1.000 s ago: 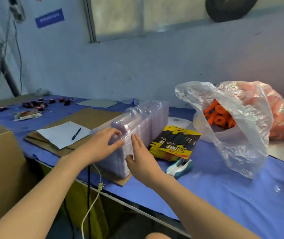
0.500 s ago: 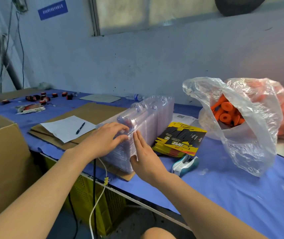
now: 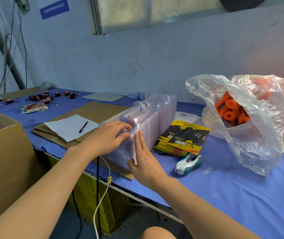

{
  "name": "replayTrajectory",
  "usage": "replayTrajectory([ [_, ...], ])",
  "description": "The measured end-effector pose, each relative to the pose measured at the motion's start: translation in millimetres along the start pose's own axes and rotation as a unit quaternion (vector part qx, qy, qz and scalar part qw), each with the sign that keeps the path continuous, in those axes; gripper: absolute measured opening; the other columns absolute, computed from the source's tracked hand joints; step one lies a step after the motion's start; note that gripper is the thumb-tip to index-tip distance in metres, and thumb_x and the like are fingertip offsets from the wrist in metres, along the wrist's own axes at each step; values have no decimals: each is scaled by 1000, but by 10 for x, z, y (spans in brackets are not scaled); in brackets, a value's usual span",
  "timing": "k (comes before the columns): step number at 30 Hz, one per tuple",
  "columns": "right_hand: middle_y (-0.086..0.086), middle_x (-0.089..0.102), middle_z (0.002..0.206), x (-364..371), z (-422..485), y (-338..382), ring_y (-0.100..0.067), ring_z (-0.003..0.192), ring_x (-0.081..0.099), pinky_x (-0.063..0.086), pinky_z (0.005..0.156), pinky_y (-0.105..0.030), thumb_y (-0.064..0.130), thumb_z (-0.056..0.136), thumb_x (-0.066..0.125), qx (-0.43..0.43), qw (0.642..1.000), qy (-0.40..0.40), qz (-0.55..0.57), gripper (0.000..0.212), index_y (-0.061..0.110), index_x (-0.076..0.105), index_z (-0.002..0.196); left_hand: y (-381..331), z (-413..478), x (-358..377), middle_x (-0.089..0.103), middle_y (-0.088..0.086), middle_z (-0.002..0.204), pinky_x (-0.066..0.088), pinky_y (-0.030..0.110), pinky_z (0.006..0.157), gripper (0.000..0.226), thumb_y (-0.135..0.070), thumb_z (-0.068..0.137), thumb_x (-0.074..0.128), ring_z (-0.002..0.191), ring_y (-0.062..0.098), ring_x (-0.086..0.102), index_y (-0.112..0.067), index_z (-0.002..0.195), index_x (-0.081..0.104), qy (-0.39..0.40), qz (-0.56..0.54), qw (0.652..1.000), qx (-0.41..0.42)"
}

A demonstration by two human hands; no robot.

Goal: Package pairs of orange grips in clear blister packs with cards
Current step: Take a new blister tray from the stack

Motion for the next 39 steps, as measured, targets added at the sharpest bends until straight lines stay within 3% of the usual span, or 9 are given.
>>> replayTrajectory([
  [7, 9, -21, 163, -44, -13, -7, -23, 143, 28, 41, 86, -27, 25, 92, 46, -32, 999, 0, -35, 87, 20, -14, 156, -25, 16, -22, 52, -11, 136, 49, 37, 94, 32, -46, 100, 47, 118, 10, 51, -38, 130, 52, 6, 14, 1000, -2],
  [11, -3, -12, 165, -113, 1, 31, -21, 151, 10, 31, 113, -35, 19, 94, 46, -40, 996, -9, -82, 81, 11, -5, 156, -63, 1, -48, 58, -7, 133, 49, 39, 94, 31, -42, 103, 40, 116, 16, 56, -32, 129, 54, -11, 62, 998, 14],
  [13, -5, -9, 165, -144, 8, 35, -21, 151, 9, 28, 118, -36, 19, 95, 45, -38, 994, -7, -100, 79, 10, -3, 157, -65, -2, -65, 61, -6, 130, 48, 39, 88, 32, -43, 104, 35, 113, 19, 59, -30, 128, 54, -29, 114, 993, 23],
  [18, -4, -11, 165, -185, 39, -3, -20, 152, 5, 28, 119, -42, 25, 100, 40, -45, 988, 8, -146, 74, 12, -6, 157, -57, 3, -100, 62, -8, 128, 49, 36, 82, 45, -61, 95, 40, 109, 16, 62, -33, 128, 52, -3, 150, 988, 38],
  [39, -5, -5, 165, -270, 54, -69, -24, 150, 15, 33, 112, -38, 28, 98, 40, -75, 968, 26, -239, 75, 13, -3, 157, 22, 135, -165, 65, -10, 125, 48, 37, 83, 34, -56, 95, 50, 107, 15, 63, -39, 123, 57, 3, 169, 983, 75],
])
Point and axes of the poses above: each hand's wrist, its own z-axis towards the middle knuckle, its own x-axis out of the palm, y = z × x, the point moved 2 cm from there along z, towards the middle knuckle
